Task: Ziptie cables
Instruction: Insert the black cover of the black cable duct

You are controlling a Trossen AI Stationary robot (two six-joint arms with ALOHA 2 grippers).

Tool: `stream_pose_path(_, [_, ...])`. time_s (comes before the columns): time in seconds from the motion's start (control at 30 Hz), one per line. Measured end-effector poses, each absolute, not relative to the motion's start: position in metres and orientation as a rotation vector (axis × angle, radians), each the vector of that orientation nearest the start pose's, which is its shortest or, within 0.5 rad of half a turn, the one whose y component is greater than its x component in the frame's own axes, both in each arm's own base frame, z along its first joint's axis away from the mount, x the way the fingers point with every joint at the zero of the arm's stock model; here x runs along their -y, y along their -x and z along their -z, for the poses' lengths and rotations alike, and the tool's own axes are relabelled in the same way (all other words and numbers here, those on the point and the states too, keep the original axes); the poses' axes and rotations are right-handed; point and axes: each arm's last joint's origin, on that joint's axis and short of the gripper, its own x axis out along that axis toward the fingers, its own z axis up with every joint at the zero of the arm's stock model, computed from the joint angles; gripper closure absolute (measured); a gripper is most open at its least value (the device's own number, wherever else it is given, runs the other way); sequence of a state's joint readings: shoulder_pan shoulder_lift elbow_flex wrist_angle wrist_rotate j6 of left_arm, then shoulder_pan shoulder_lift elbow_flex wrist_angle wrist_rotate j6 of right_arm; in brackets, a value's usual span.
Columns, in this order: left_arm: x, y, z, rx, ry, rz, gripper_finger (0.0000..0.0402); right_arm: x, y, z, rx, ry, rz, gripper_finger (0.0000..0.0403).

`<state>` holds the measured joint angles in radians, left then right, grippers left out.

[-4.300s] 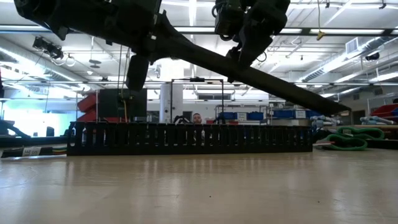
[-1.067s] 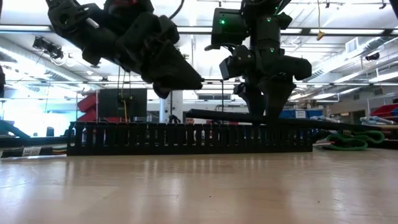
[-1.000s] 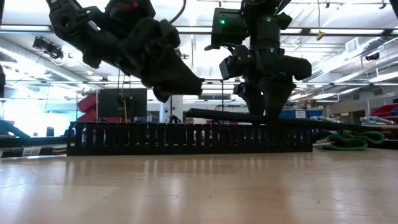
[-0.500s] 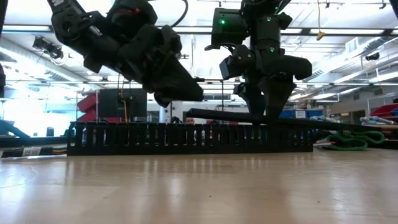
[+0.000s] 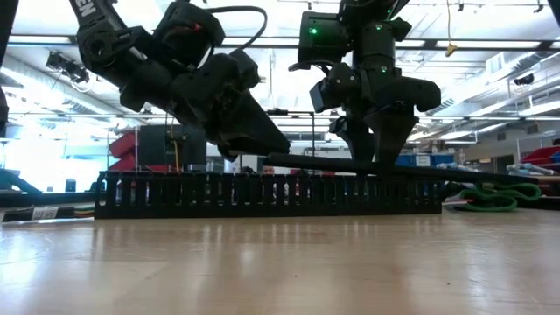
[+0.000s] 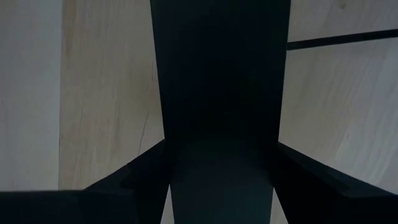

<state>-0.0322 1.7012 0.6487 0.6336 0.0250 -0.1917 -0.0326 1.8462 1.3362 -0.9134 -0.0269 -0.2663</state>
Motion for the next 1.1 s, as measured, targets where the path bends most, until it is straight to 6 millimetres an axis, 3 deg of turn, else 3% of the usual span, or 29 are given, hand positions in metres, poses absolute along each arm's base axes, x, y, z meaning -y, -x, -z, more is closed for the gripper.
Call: stream_pose_path(1.1, [0.0065, -0.3137, -0.1377, -0.476, 0.157, -0.038, 0.0310, 0.0106, -0.3492, -0.1948, -1.411, 0.170, -0.178, 0.0161])
